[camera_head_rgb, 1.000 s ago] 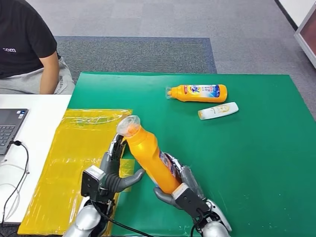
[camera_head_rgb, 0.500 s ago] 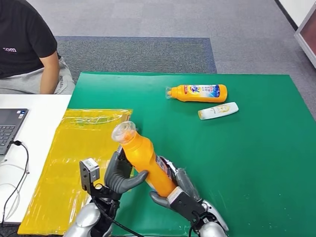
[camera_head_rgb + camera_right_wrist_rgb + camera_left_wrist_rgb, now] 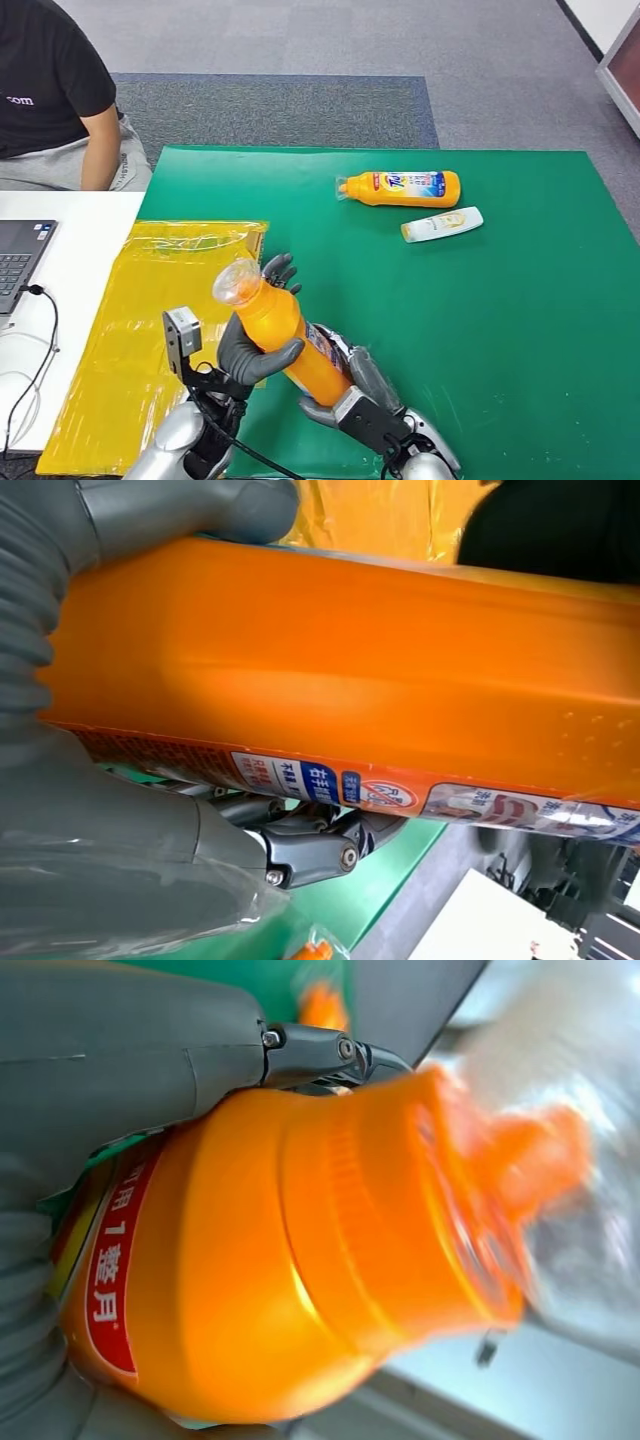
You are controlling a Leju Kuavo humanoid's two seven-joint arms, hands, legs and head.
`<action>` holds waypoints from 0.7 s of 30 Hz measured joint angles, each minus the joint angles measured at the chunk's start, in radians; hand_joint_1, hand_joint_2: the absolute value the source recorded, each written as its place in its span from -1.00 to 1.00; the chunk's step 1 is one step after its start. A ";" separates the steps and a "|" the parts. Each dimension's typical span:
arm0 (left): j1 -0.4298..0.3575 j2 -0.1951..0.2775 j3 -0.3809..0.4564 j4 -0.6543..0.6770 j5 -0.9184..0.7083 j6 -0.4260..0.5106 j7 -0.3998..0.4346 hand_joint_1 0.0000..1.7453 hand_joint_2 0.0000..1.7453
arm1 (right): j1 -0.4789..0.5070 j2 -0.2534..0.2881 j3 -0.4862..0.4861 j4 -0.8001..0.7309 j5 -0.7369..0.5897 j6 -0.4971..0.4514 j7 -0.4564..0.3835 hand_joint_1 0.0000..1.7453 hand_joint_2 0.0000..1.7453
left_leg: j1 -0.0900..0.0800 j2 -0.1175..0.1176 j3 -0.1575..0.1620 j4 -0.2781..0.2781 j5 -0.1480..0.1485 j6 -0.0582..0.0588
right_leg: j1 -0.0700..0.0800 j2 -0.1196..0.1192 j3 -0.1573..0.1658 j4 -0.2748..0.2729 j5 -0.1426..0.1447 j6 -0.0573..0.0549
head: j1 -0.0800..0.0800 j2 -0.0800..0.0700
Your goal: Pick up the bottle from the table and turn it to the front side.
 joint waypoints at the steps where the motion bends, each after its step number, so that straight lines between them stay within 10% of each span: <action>1: 0.000 0.000 0.000 0.000 0.037 -0.016 0.022 -1.00 1.00 | 0.000 -0.001 0.000 0.001 0.000 -0.001 -0.002 1.00 1.00 | 0.000 0.000 0.000 0.000 0.000 0.000 | 0.000 0.000 0.000 0.000 0.000 0.000 | 0.000 0.000; 6: -0.001 0.002 0.001 0.000 0.086 -0.031 0.054 -0.98 1.00 | 0.000 -0.003 0.000 0.003 0.001 -0.014 -0.009 1.00 1.00 | 0.000 0.000 0.000 0.000 0.000 0.000 | 0.000 0.000 0.000 0.000 0.000 0.000 | 0.000 0.000; 10: -0.004 0.004 0.000 0.001 0.103 -0.037 0.064 0.83 1.00 | -0.001 -0.003 0.000 0.004 -0.004 -0.017 -0.011 1.00 1.00 | 0.000 0.000 0.000 0.000 0.000 0.000 | 0.000 0.000 0.000 0.000 0.000 0.000 | 0.000 0.000; 21: -0.025 0.010 -0.002 0.008 0.109 -0.041 0.071 1.00 1.00 | -0.016 -0.004 0.001 0.012 -0.021 -0.018 -0.016 0.94 1.00 | 0.000 0.000 0.000 0.000 0.000 0.000 | 0.000 0.000 0.000 0.000 0.000 0.000 | 0.000 0.000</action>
